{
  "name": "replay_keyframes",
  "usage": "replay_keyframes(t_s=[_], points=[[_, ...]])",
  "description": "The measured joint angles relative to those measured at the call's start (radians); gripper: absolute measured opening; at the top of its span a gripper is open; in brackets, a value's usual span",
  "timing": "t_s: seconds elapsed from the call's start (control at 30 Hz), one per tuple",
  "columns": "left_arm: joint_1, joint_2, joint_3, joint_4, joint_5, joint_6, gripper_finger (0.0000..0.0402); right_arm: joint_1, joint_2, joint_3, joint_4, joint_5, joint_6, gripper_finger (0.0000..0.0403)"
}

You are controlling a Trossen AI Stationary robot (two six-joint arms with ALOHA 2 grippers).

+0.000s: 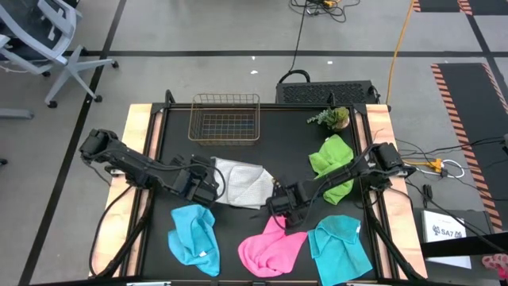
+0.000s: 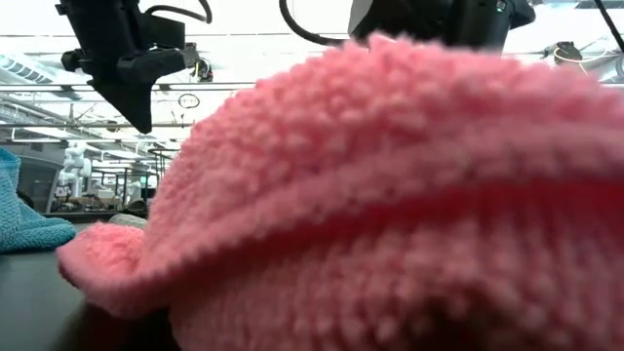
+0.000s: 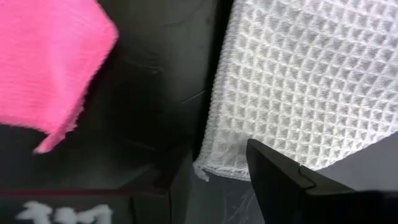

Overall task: Fold microfiber towels
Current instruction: Fold the gray microfiber cloth

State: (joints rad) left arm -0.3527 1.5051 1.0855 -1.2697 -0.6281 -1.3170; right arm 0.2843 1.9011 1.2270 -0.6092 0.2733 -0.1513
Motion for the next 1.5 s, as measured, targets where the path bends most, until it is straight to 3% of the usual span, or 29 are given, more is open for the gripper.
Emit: replay_keyframes(t_s=[0.1,0.3,0.63,0.73,0.9,1.1,1.27,1.5], points=[[0.005,0.000,0.000,0.004,0.001,-0.010,0.0003,-0.003,0.001,-0.001,0.003,0.014,0.000,0.0108],[0.058,0.000,0.000,0.109,0.042,-0.030,0.0020,-0.006,-0.012,-0.001,-0.004,0.016,-0.008,0.0010],[0.173,0.000,0.000,0.724,0.173,0.396,0.0026,-0.069,-0.189,0.025,0.037,0.044,0.021,0.0002],[0.195,0.005,0.001,0.835,0.208,0.481,0.0026,-0.097,-0.211,0.025,0.046,0.042,0.019,0.0002],[0.210,0.076,0.002,0.862,0.244,0.507,0.0026,-0.116,-0.217,0.025,0.076,0.041,-0.021,0.0001],[0.210,0.171,0.000,0.937,0.374,0.508,0.0032,-0.131,-0.217,0.026,0.102,0.040,-0.037,0.0001],[0.223,0.170,0.000,1.025,0.469,0.548,0.0076,-0.138,-0.217,0.026,0.104,0.040,-0.042,0.0001],[0.248,0.164,0.001,1.064,0.493,0.571,0.0137,-0.140,-0.217,0.026,0.106,0.039,-0.046,0.0000]])
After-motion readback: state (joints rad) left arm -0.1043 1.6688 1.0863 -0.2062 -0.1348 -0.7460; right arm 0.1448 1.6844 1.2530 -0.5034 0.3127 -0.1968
